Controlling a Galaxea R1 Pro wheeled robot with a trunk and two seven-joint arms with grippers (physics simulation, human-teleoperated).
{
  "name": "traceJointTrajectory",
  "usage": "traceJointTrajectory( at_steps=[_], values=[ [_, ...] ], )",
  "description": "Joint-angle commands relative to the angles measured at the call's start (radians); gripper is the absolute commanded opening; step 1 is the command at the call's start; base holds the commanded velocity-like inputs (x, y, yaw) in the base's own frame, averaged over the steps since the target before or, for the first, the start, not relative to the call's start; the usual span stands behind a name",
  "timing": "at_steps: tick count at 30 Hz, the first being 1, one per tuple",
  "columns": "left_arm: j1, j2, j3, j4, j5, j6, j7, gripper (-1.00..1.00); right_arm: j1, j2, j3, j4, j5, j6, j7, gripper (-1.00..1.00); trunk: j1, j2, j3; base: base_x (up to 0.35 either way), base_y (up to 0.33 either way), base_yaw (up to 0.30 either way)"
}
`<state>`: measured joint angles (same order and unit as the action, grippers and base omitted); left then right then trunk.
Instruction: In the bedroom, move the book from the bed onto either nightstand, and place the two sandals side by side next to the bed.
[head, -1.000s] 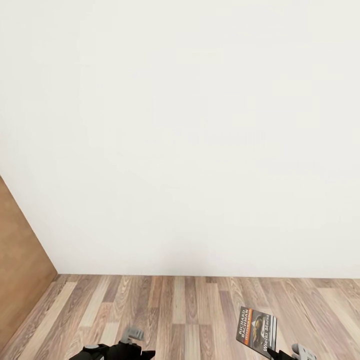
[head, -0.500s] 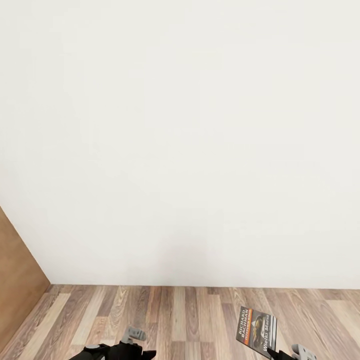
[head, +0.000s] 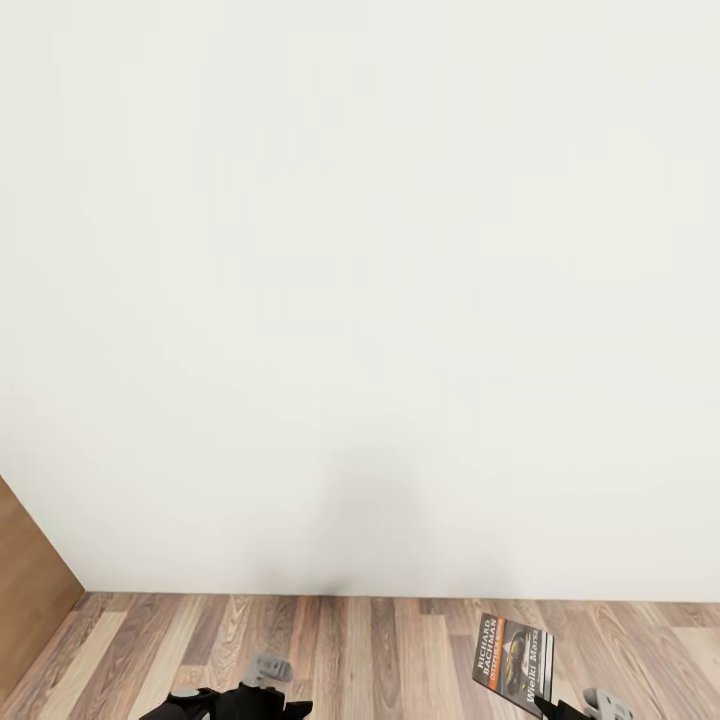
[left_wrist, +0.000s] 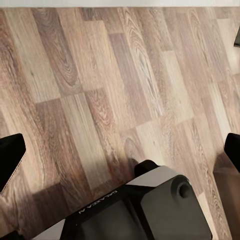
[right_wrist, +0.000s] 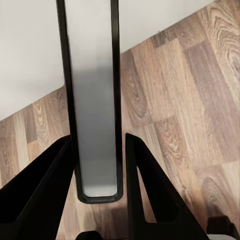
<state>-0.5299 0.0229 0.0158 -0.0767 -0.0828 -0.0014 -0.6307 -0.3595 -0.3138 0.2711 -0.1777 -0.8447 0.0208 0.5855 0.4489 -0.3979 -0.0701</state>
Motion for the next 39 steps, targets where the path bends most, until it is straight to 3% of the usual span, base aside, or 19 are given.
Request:
traceJointTrajectory(
  at_steps=[1, 39],
  values=[
    [-0.001, 0.000, 0.003, -0.001, -0.009, 0.000, -0.003, 1.00, -0.001, -0.001, 0.005, 0.000, -0.012, 0.002, 0.002, -1.00, 0.001, -0.002, -0.002, 0.272, 0.000, 0.000],
    [-0.001, 0.000, 0.004, -0.001, -0.008, 0.000, -0.003, 1.00, -0.001, -0.001, 0.005, 0.000, -0.011, 0.002, 0.004, -1.00, 0.001, -0.002, -0.002, 0.250, 0.000, -0.004]
  ],
)
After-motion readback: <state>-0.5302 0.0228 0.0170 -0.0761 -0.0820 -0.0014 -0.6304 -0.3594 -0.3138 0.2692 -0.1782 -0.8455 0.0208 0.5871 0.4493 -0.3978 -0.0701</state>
